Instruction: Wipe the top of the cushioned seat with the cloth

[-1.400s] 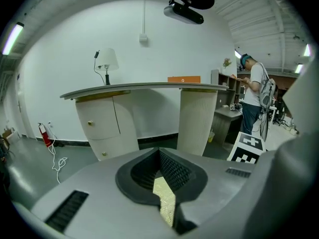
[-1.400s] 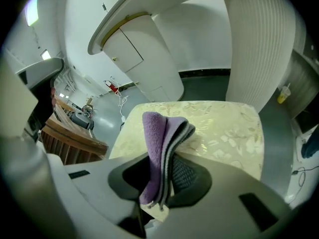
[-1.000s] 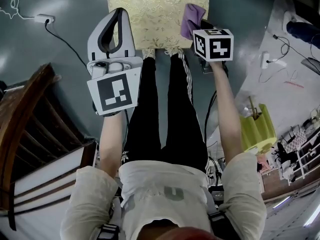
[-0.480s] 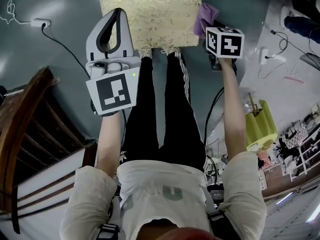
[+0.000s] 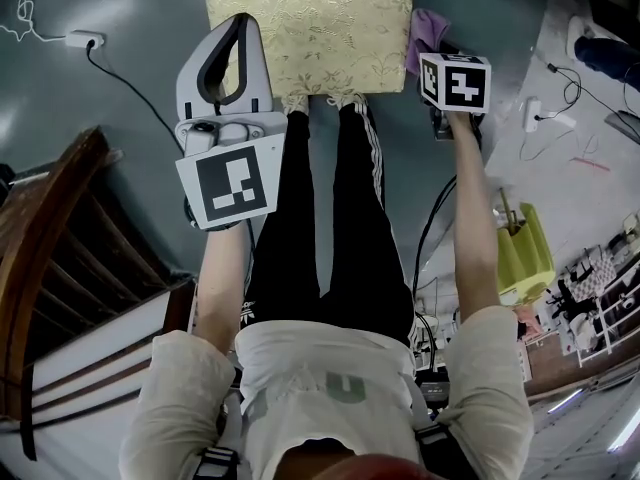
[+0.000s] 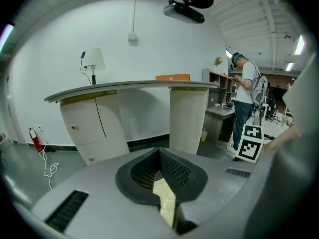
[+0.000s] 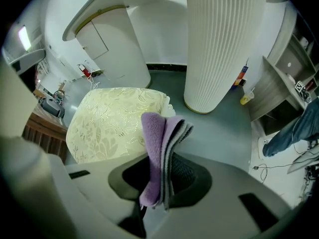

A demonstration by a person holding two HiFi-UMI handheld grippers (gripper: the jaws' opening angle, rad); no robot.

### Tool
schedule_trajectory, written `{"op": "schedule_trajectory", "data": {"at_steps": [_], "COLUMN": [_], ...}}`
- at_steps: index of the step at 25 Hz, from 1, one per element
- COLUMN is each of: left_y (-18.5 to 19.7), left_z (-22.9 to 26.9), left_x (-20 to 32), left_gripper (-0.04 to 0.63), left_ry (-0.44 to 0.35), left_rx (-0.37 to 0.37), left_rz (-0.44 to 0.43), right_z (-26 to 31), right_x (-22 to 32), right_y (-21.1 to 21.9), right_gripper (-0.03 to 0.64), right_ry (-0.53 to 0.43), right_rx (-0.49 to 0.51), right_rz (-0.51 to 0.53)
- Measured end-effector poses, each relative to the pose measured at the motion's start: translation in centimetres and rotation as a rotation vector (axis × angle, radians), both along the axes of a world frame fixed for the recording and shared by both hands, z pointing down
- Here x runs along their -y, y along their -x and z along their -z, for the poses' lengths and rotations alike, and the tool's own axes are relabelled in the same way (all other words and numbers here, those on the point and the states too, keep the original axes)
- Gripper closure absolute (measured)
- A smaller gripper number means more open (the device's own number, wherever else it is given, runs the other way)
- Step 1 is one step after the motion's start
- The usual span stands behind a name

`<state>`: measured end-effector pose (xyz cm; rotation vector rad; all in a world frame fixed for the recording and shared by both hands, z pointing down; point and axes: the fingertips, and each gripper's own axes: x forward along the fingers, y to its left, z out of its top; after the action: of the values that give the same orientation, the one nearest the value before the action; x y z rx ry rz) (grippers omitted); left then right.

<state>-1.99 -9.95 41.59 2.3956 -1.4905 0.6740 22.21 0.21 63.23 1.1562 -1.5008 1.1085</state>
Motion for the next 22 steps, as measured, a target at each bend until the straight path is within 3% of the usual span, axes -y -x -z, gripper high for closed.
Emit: {"op": "schedule_trajectory", "data": {"at_steps": [9,17,22], "left_y": [0.6,1.4,2.1], "left_z": [0.6,3.1,5.0], "left_x": [0.1,0.3,0.1], "left_gripper": [0.603,0.603,0.603], "left_ry": [-0.005,-0.031,-0.03], "left_rx": [-0.007,-0.01,-0.017], "left_rz": [0.018,0.027,0.044], "right_z": [3.4,17.1,21.5], "right_x": [1.1,3.6,3.7], "right_y": [1.1,7.5,10.3], "right_gripper": [0.528,0.527,0.528], "right_ry": [-0.049,-0.262,-0.314], "right_rx": [0.049,0.171,0.205], "right_rz": [-0.031,-0.063,-0.049]}}
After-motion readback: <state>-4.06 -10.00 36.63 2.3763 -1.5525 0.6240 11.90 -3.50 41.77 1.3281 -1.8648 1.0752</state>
